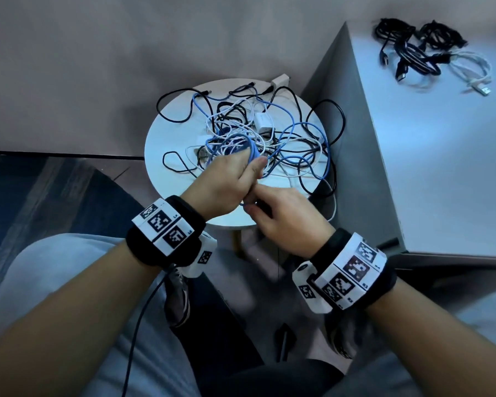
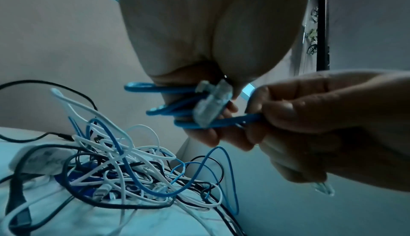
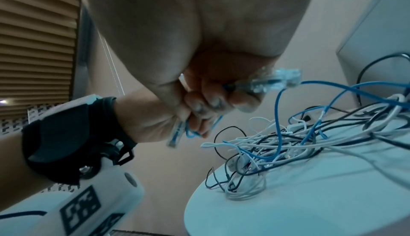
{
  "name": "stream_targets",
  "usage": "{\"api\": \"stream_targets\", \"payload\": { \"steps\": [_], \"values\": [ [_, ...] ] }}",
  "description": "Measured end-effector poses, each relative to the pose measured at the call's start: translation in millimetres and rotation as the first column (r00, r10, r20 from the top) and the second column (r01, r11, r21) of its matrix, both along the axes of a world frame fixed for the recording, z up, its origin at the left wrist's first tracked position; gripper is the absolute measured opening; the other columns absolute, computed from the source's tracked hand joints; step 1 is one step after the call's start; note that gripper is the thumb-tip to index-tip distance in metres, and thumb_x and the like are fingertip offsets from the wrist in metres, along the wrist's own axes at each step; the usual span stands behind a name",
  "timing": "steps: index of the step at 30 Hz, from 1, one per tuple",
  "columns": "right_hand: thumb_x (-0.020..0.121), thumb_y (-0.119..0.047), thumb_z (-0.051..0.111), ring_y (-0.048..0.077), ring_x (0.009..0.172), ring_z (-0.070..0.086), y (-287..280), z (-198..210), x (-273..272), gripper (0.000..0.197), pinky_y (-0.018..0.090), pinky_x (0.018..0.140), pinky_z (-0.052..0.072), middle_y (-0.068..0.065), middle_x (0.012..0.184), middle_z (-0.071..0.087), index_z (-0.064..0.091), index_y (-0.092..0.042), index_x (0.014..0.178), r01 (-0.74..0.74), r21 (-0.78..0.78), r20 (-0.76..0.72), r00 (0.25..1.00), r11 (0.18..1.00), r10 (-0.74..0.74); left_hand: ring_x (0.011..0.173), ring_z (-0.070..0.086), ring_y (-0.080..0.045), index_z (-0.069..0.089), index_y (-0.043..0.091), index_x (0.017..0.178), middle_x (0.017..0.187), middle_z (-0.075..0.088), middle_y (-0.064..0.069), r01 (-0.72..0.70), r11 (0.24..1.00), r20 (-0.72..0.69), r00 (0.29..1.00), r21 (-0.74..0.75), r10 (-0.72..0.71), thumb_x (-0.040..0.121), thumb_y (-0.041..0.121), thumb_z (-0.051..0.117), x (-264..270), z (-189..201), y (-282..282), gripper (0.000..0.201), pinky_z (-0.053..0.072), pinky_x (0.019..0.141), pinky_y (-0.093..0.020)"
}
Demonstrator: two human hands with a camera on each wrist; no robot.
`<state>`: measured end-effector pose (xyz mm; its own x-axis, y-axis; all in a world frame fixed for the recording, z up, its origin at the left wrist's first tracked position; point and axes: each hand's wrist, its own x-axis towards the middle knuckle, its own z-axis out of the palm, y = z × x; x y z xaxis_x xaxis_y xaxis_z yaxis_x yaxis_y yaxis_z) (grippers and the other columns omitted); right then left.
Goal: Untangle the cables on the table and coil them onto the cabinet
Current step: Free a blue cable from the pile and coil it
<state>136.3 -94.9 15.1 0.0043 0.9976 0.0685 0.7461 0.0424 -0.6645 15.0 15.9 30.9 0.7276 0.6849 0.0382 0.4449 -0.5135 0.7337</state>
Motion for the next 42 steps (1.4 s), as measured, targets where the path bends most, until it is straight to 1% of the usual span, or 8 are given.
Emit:
{"api": "stream_targets", "payload": {
  "steps": [5,11,17,25,29,34,39,42],
  "values": [
    [0.093,-0.018,0.06,0.016,0.077,0.059,0,6,-1,0.006,0.042,0.072,0.05,-0.009,0.085,0.066,0.059,-0.012,0.091,-0.007,0.201,-0.045,0.999,0.98,0.016,0.039,0.05,-0.017,0.051,0.006,0.066,0.047,0.055,-0.003,0.017,0.975,-0.077,0.996,-0.22,-0.035,0.108,0.035,0.041,3,8,1,0.052,0.038,0.041,-0.021],
    [0.094,-0.022,0.067,0.017,0.069,0.039,-1,9,-8,0.027,0.038,0.06,0.042,-0.002,0.091,0.04,0.046,-0.007,0.09,0.091,0.364,-0.073,0.995,0.927,-0.069,0.038,0.035,-0.025,0.046,0.01,0.052,0.042,0.042,-0.015,0.164,0.829,-0.029,0.977,-0.535,-0.213,0.108,0.043,0.031,-4,23,6,0.067,0.029,0.044,-0.031],
    [0.084,-0.033,0.078,0.017,0.09,0.06,1,15,-15,0.061,0.033,0.085,0.052,0.002,0.122,0.049,0.043,-0.016,0.131,0.253,0.198,-0.278,0.941,0.947,-0.194,0.035,0.033,-0.025,0.047,0.001,0.05,0.04,0.04,-0.015,0.182,0.802,-0.095,0.954,-0.569,-0.284,0.104,0.06,0.027,-7,29,11,0.084,0.028,0.041,-0.026],
    [0.088,-0.038,0.074,0.011,0.117,0.06,5,28,21,0.069,0.033,0.104,0.046,-0.002,0.128,0.063,0.043,-0.02,0.147,0.025,-0.168,-0.262,0.963,0.986,-0.069,0.032,0.022,-0.015,0.049,0.016,0.045,0.037,0.027,-0.002,0.15,0.569,0.054,0.982,-0.808,-0.182,0.105,0.034,0.043,-1,20,3,0.063,0.035,0.042,-0.023],
    [0.093,-0.037,0.066,0.008,0.082,0.062,7,23,25,0.053,0.037,0.084,0.054,-0.009,0.094,0.066,0.049,-0.018,0.14,0.035,-0.16,-0.353,0.931,0.987,-0.091,0.038,0.038,-0.013,0.064,0.017,0.051,0.042,0.034,0.002,0.083,0.537,0.058,0.996,-0.839,-0.063,0.094,0.035,0.057,6,16,-1,0.047,0.056,0.064,-0.033],
    [0.103,-0.017,0.053,0.001,0.046,0.045,8,23,27,0.03,0.012,0.045,0.036,-0.01,0.055,0.055,0.053,-0.007,0.131,0.088,-0.21,-0.59,0.783,0.974,-0.198,0.048,0.044,-0.008,0.066,0.017,0.078,0.058,0.045,0.003,0.172,0.407,0.235,0.966,-0.897,0.108,0.092,0.028,0.057,7,16,-1,0.02,0.055,0.062,-0.025],
    [0.105,-0.032,0.048,0.005,0.05,0.048,9,23,37,0.017,0.026,0.055,0.037,-0.006,0.068,0.066,0.064,-0.027,0.1,0.06,-0.153,-0.278,0.955,0.986,-0.101,0.035,0.025,-0.002,0.052,0.016,0.087,0.062,0.043,0.003,0.171,0.432,0.247,0.961,-0.885,0.125,0.093,0.027,0.057,5,15,0,0.014,0.019,0.04,-0.019],
    [0.104,-0.03,0.049,0.006,0.062,0.053,8,22,37,0.017,0.037,0.067,0.045,-0.01,0.068,0.063,0.062,-0.024,0.095,0.044,-0.138,-0.185,0.98,0.99,-0.069,0.036,0.029,-0.004,0.052,0.015,0.09,0.06,0.043,0.003,0.131,0.43,0.219,0.962,-0.893,0.162,0.09,0.024,0.061,6,12,-1,0.012,0.019,0.04,-0.019]
  ]
}}
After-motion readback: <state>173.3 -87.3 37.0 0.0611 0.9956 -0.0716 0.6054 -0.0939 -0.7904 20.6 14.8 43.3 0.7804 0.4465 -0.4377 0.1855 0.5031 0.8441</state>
